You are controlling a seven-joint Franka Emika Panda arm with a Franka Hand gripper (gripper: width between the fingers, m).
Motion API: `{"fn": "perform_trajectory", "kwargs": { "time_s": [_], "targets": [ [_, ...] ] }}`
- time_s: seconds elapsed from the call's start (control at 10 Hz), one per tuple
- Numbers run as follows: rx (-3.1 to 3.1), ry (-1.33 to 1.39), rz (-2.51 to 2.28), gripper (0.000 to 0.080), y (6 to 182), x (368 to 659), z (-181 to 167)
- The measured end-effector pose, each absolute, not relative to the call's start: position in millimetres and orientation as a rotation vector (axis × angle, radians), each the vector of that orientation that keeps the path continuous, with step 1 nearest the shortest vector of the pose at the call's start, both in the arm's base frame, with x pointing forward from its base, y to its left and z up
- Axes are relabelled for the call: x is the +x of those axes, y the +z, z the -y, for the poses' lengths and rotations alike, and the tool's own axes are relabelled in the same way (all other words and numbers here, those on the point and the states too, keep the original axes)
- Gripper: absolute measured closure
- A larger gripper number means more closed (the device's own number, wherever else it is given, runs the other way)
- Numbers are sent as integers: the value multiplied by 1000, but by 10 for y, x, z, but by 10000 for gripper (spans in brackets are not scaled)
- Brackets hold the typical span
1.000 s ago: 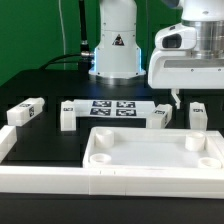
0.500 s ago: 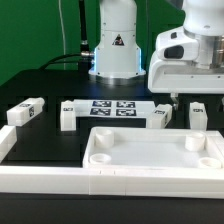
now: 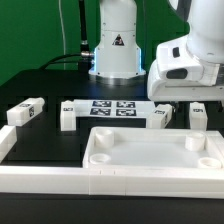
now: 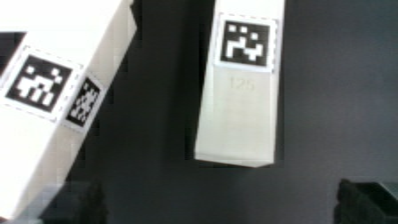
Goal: Assemble desk
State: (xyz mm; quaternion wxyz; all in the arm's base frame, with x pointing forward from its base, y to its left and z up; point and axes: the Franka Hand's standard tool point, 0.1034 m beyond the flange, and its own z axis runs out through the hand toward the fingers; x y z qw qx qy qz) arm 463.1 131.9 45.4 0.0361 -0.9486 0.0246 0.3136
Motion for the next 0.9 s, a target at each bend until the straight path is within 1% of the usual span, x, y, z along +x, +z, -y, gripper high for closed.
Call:
{"fn": "perform_trajectory", "kwargs": {
  "time_s": [0.2, 0.4, 0.5, 0.6, 0.9],
  "targets": [
    [-2838, 1171, -40, 151, 395, 4583, -1341],
    [-2775, 1317, -26, 151, 336, 4561, -1355],
    [-2726, 1428, -15, 151, 322, 4501, -1356],
    [-2686, 1504, -4, 151, 270, 4491, -1370],
    [-2652, 1565, 2, 151, 171, 4461, -1379]
  ]
}}
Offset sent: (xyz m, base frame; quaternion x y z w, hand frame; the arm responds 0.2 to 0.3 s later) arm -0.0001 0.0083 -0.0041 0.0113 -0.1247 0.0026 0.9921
